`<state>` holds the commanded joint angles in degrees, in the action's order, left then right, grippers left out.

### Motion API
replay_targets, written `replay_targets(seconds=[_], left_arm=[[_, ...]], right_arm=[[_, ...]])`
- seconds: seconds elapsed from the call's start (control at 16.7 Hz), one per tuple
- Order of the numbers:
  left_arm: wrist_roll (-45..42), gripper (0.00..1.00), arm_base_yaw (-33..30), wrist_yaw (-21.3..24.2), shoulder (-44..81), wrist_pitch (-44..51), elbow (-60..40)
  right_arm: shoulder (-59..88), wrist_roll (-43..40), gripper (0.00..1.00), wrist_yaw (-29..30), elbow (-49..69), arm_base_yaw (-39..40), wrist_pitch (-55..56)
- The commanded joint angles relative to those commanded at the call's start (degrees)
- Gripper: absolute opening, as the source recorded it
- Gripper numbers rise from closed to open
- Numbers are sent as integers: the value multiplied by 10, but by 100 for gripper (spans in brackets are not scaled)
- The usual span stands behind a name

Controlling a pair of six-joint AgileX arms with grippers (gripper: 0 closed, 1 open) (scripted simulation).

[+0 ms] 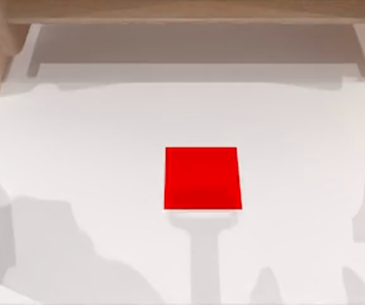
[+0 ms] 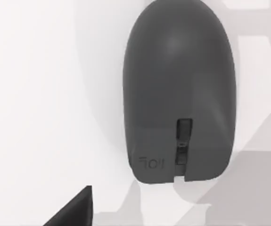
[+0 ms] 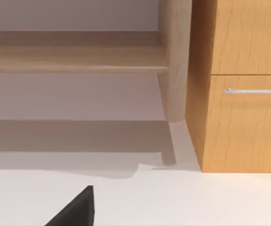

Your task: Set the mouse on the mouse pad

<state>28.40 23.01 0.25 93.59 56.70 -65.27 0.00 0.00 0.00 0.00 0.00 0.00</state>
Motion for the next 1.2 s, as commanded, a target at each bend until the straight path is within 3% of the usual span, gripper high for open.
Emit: replay_targets(seconds=[0.24,0.66,1.2], left_arm=[[22,100,18,1,66,39,-55],[23,100,17,1,71,29,-49],[21,100,19,1,163,-174,60]], right_arm=[[0,0,100,0,0,0,0],[0,0,100,0,0,0,0],[0,0,100,0,0,0,0]])
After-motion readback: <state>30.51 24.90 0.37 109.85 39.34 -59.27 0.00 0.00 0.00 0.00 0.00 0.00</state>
